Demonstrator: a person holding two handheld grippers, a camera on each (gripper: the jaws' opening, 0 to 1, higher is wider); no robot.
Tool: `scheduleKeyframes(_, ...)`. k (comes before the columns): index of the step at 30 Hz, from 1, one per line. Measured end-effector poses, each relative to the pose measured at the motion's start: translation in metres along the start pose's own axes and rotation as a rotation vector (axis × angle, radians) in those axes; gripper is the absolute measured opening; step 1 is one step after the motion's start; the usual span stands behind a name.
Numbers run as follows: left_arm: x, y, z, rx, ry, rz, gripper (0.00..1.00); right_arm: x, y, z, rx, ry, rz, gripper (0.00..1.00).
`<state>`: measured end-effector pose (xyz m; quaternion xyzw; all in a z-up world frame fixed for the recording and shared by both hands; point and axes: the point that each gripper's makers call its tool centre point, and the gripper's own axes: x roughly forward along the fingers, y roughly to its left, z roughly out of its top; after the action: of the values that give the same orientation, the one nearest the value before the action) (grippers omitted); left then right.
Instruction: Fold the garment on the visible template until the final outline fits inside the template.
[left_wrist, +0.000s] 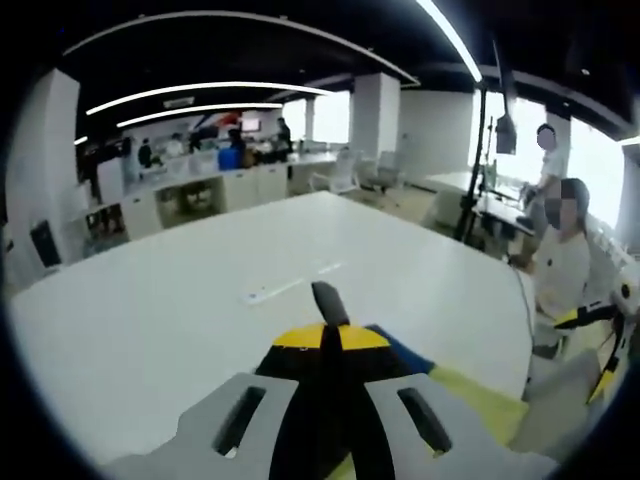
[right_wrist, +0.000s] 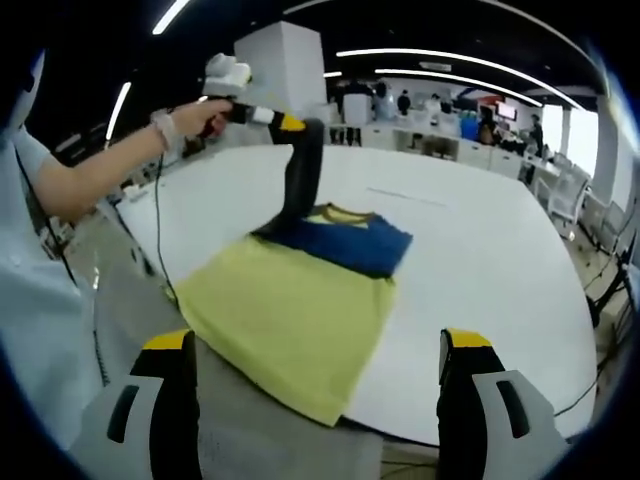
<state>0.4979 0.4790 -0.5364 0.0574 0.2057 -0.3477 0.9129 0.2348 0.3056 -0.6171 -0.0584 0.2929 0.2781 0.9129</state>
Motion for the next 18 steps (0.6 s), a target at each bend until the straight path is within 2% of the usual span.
scheduleKeyframes(12, 0.020, -0.005, -0.007, -0.007, 0.028, -0.024, 0.00, 0.001, -0.004, -0.003, 0.011, 0.009, -0.001, 1.00)
scheduleKeyframes(18, 0.033, -0.009, -0.024, -0.001, 0.074, -0.043, 0.00, 0.003, -0.005, -0.002, 0.009, 0.010, 0.003, 1.00)
